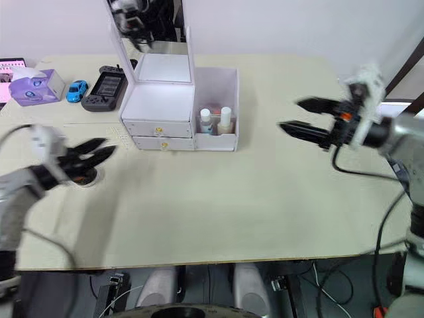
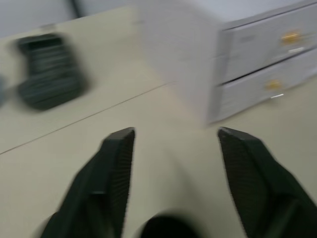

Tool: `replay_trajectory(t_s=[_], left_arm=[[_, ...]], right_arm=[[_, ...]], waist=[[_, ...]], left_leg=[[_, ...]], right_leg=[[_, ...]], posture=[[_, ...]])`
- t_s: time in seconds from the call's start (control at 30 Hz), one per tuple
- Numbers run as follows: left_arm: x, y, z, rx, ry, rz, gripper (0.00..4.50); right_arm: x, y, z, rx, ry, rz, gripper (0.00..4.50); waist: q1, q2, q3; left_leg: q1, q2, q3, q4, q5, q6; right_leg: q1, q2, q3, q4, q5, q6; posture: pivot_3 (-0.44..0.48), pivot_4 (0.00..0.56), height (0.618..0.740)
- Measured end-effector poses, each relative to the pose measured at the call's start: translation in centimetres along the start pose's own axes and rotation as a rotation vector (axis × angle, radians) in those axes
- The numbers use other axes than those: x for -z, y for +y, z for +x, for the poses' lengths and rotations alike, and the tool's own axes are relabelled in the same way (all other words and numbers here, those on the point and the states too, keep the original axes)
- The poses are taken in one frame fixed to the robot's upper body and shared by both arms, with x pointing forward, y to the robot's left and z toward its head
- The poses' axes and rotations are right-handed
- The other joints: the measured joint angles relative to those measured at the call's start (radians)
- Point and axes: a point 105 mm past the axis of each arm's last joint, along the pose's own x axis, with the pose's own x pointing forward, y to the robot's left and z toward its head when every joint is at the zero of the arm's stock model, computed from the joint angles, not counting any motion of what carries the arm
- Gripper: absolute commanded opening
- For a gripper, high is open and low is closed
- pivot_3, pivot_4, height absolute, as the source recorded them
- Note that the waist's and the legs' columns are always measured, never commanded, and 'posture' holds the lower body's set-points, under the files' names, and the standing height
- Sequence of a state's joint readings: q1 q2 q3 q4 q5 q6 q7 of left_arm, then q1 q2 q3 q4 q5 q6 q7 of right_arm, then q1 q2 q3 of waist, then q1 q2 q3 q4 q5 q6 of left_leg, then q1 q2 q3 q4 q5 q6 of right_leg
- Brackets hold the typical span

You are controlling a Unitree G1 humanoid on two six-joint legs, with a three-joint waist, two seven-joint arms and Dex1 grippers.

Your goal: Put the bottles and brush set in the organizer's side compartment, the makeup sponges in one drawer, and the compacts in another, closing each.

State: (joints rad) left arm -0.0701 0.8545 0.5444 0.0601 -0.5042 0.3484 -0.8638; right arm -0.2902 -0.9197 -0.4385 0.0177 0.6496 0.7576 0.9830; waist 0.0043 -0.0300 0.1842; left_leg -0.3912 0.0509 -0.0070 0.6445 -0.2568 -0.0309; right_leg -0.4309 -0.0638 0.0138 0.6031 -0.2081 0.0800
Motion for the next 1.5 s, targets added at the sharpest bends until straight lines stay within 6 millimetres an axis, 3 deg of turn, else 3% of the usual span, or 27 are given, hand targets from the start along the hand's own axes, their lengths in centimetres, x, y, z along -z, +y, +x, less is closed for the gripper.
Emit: replay_trajectory(t_s=[0.03, 0.07, 0.17, 0.3, 0.4, 0.6, 0.77, 0.9, 1.0, 1.07, 1.23, 1.37, 1.5], left_arm=[[0.0, 0.8, -0.5, -0.026, -0.002, 0.008, 4.3], [0.1, 1.8, -1.1, -0.051, 0.005, 0.022, 4.41], [1.2, 5.3, -4.1, -0.19, 0.033, 0.016, 4.41], [3.0, 7.5, -7.2, -0.275, 0.111, 0.02, 4.41], [3.5, 8.1, -8.5, -0.299, 0.13, 0.011, 4.41], [3.8, 7.6, -8.6, -0.276, 0.147, 0.011, 4.41], [3.4, 4.7, -8.2, -0.196, 0.123, -0.005, 4.41], [3.3, 0.8, -8.1, -0.083, 0.148, -0.051, 4.41], [2.9, -1.7, -8.5, -0.036, 0.161, -0.077, 4.41], [2.8, -3.2, -8.7, -0.028, 0.169, -0.088, 4.41], [3.1, -5.3, -8.2, -0.09, 0.148, -0.122, 4.41], [2.3, -9.0, -5.5, -0.052, 0.036, -0.177, 4.41], [2.2, -13.4, -2.2, -0.012, -0.036, -0.198, 4.41]], right_arm=[[0.6, -0.4, -0.3, 0.018, 0.005, -0.001, 4.5], [1.2, -0.8, -0.7, 0.037, 0.008, -0.02, 4.5], [2.8, -2.5, -2.3, 0.125, 0.013, -0.05, 4.5], [4.1, -4.0, -3.1, 0.221, 0.024, -0.074, 4.5], [4.2, -4.3, -3.0, 0.245, 0.023, -0.09, 4.5], [3.8, -3.6, -1.4, 0.198, 0.033, -0.135, 4.5], [-0.6, 0.8, 2.6, -0.035, -0.046, -0.131, 4.5], [-5.2, 8.3, 5.9, -0.385, -0.032, -0.184, 4.5], [-8.5, 12.7, 7.0, -0.563, -0.062, -0.259, 4.5], [-9.7, 14.6, 7.5, -0.634, -0.072, -0.321, 4.5], [-9.1, 16.6, 8.8, -0.71, -0.024, -0.461, 4.5], [-8.2, 17.0, 9.4, -0.734, 0.033, -0.527, 4.5], [-9.5, 17.8, 9.1, -0.769, 0.065, -0.531, 4.5]], waist=[[0.0, 0.006, 0.0], [0.0, 0.008, 0.0], [-0.009, 0.007, 0.0], [-0.025, 0.007, 0.0], [-0.027, 0.007, 0.0], [-0.021, 0.007, -0.001], [-0.031, 0.006, -0.001], [-0.042, 0.006, -0.001], [-0.045, 0.005, -0.001], [-0.044, 0.004, -0.002], [-0.035, 0.0, -0.004], [-0.025, -0.001, -0.004], [-0.019, 0.0, -0.005]], left_leg=[[0.0, 0.0, 0.001, 0.0, 0.0, 0.0], [0.0, 0.0, 0.002, 0.0, 0.0, 0.0], [0.0, 0.001, 0.002, 0.0, 0.0, 0.0], [0.0, 0.001, 0.004, -0.001, 0.0, 0.0], [0.0, 0.001, 0.004, -0.002, 0.0, 0.0], [0.0, 0.001, 0.004, -0.005, 0.0, -0.001], [0.002, 0.002, 0.006, -0.012, 0.0, 0.0], [0.001, 0.003, 0.004, -0.015, 0.0, 0.0], [0.0, 0.003, 0.005, -0.015, 0.0, 0.0], [0.0, 0.003, 0.005, -0.014, 0.0, 0.0], [0.0, 0.001, 0.005, -0.012, 0.0, 0.0], [0.0, 0.001, 0.005, -0.01, 0.0, 0.0], [0.001, 0.0, 0.004, -0.009, 0.0, 0.0]], right_leg=[[0.0, 0.0, 0.001, -0.001, 0.0, 0.0], [0.0, 0.0, 0.002, -0.002, -0.001, 0.001], [0.0, 0.001, 0.001, -0.004, -0.002, 0.003], [-0.001, 0.0, 0.002, -0.004, -0.002, 0.003], [-0.003, -0.001, 0.002, -0.004, -0.001, 0.002], [-0.004, -0.001, 0.002, -0.004, 0.001, -0.002], [-0.006, 0.0, 0.003, -0.004, 0.002, -0.002], [-0.009, 0.002, 0.002, -0.002, 0.001, -0.002], [-0.01, 0.002, 0.002, -0.003, 0.001, -0.002], [-0.009, 0.001, 0.002, -0.004, 0.001, -0.002], [-0.007, 0.0, 0.002, -0.005, 0.001, -0.002], [-0.006, 0.001, 0.004, -0.004, 0.002, -0.002], [-0.004, 0.002, 0.004, -0.002, 0.002, -0.002]], posture=[[0.0, 0.15, 0.74], [0.0, 0.15, 0.74], [0.0, 0.15, 0.74], [0.0, 0.15, 0.74], [0.0, 0.15, 0.74], [0.0, 0.15, 0.74], [0.0, 0.15, 0.74], [0.0, 0.15, 0.74], [0.0, 0.15, 0.74], [0.0, 0.15, 0.74], [0.0, 0.15, 0.74], [0.0, 0.15, 0.74], [0.0, 0.15, 0.74]])
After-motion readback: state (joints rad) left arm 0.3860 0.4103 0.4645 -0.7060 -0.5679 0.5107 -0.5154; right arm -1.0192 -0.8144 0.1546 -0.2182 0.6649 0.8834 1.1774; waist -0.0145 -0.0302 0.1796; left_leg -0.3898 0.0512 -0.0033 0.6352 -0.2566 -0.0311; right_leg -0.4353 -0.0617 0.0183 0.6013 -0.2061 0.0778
